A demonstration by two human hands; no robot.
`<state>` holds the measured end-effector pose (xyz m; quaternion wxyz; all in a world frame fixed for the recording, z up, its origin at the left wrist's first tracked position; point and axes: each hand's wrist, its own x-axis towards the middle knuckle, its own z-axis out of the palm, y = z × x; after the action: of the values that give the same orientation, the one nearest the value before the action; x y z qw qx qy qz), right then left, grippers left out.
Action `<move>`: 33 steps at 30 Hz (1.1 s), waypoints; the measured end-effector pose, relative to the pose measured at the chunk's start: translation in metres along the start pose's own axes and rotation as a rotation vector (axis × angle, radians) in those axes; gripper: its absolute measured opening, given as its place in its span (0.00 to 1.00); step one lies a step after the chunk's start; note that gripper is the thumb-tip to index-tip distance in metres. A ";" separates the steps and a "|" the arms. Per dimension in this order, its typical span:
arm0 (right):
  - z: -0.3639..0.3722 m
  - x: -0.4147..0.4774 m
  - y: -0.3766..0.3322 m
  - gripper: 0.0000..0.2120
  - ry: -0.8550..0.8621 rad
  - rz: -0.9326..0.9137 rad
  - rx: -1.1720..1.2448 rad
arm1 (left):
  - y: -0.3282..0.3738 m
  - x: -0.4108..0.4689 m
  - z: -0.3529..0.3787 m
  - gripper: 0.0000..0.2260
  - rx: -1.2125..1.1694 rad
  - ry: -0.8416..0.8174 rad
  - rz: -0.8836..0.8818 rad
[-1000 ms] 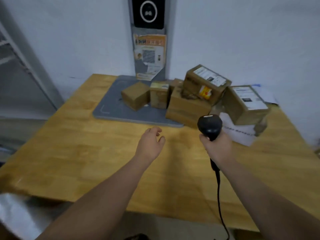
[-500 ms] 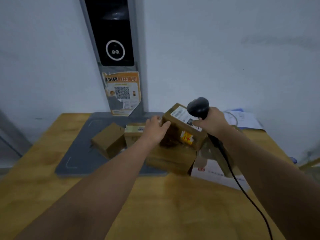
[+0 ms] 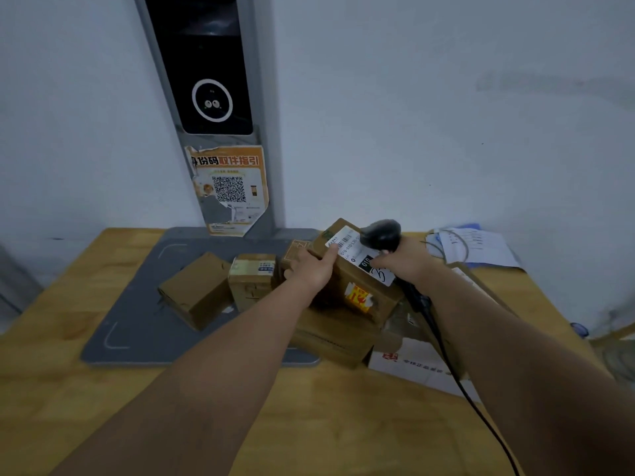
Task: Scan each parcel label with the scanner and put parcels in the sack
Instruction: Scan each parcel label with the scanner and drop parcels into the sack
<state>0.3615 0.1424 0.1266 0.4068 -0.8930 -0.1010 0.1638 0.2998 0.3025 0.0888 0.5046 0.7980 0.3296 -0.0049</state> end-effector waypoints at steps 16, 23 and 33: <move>-0.002 -0.027 0.013 0.12 -0.075 -0.064 0.273 | 0.002 -0.028 -0.004 0.28 -0.579 0.044 -0.091; 0.000 -0.021 0.008 0.15 -0.071 -0.027 0.211 | -0.012 -0.033 0.008 0.24 -0.545 -0.102 -0.113; 0.018 -0.045 -0.002 0.05 -0.119 -0.108 0.550 | -0.009 -0.042 -0.012 0.23 -0.662 -0.041 0.042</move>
<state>0.3131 0.1424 0.1265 0.6352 -0.7313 -0.1240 0.2155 0.2583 0.2926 0.1018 0.7430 0.5970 0.2867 0.0966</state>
